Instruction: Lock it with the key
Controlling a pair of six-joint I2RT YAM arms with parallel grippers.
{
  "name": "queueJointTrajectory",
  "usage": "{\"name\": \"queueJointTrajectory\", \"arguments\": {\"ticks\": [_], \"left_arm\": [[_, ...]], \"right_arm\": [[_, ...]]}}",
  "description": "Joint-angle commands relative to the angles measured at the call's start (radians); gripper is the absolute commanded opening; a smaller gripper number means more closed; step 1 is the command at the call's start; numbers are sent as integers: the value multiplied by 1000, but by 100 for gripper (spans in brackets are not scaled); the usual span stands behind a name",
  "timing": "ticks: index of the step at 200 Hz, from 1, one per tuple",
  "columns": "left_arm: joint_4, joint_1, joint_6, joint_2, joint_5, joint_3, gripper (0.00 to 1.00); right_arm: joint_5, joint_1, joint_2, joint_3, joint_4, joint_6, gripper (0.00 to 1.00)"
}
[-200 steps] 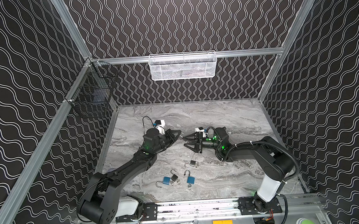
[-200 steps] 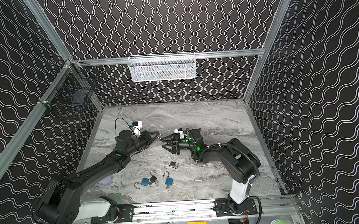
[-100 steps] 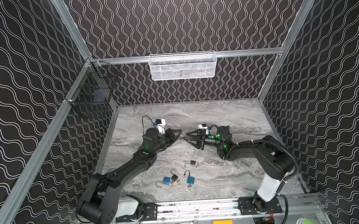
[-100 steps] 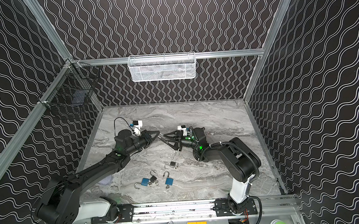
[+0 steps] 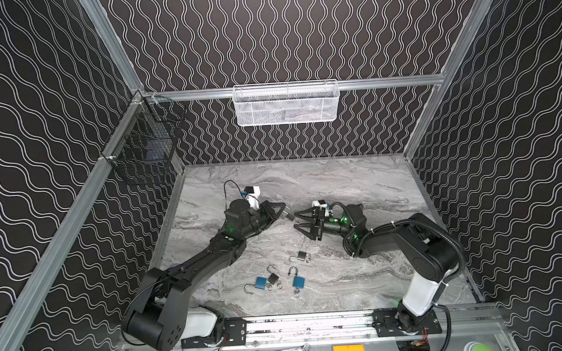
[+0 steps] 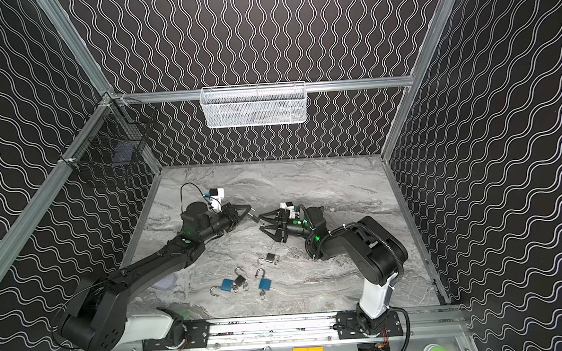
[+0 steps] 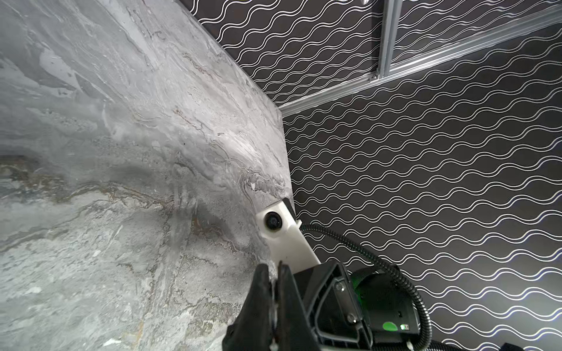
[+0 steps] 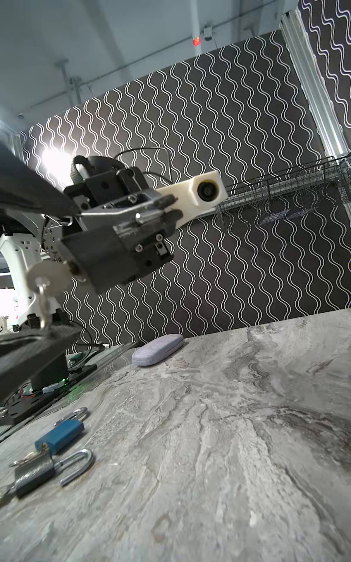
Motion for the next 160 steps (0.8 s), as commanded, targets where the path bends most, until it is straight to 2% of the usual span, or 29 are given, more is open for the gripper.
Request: {"name": "queueJointTrajectory", "arguments": {"ticks": [1, 107, 160], "left_arm": [[86, 0, -13, 10, 14, -3, 0], [137, -1, -44, -9, 22, -68, 0], [130, 0, -48, -11, 20, -69, 0]], "right_arm": [[-2, 4, -1, 20, 83, 32, 60], [-10, -8, 74, 86, 144, 69, 59], [-13, -16, 54, 68, 115, 33, 52]]}}
